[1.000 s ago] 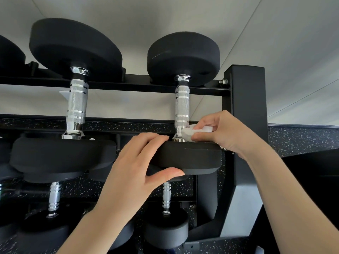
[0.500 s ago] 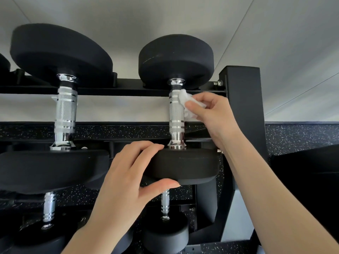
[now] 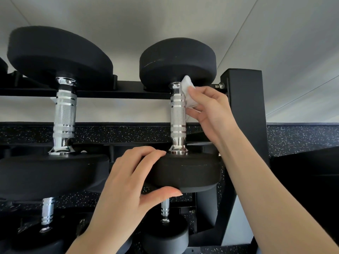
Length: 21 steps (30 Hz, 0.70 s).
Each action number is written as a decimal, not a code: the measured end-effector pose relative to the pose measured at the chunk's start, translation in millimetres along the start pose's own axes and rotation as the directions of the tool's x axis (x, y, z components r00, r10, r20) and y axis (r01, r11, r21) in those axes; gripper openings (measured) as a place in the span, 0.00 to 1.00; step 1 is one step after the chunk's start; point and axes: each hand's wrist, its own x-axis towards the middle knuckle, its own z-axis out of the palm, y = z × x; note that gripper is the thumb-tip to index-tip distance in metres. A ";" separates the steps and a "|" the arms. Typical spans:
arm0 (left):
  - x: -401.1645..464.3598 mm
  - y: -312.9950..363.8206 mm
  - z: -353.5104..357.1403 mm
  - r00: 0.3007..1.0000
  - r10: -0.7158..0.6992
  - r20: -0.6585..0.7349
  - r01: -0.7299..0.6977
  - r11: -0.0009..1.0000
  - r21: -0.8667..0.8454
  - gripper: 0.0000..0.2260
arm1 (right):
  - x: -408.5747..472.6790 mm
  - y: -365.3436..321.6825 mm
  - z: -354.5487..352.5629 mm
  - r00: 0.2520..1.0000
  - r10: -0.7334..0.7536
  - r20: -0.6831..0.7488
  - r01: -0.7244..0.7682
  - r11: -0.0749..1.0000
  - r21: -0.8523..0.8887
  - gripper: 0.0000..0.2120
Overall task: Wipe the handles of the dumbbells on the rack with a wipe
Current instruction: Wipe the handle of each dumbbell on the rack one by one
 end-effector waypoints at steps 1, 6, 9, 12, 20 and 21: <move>-0.3 -0.3 0.2 1.000 -0.004 0.003 0.004 1.000 -0.002 0.27 | 1.0 -0.3 0.7 1.000 -0.003 -0.009 0.003 1.000 -0.007 0.06; 0.2 -2.1 0.0 1.000 0.016 0.016 -0.016 1.000 0.019 0.28 | 9.3 2.8 6.9 0.995 -0.006 -0.100 0.003 0.999 -0.033 0.10; 0.6 -3.3 -0.1 1.000 0.016 0.019 -0.017 1.000 0.023 0.29 | 12.7 2.7 4.5 0.997 0.025 -0.070 -0.024 0.999 0.023 0.10; 0.5 -3.8 0.4 1.000 0.013 0.019 -0.014 1.000 0.026 0.28 | 16.3 3.7 -2.4 0.995 0.093 0.022 -0.095 0.991 0.099 0.10; 1.0 -4.0 1.0 1.000 0.025 0.015 -0.025 1.000 0.016 0.28 | 19.3 20.4 -19.9 0.925 0.216 0.314 -0.287 0.937 0.199 0.09; 0.7 -4.4 1.3 1.000 0.025 0.014 -0.025 1.000 0.014 0.28 | 19.4 22.0 -21.0 0.917 0.216 0.334 -0.291 0.937 0.193 0.08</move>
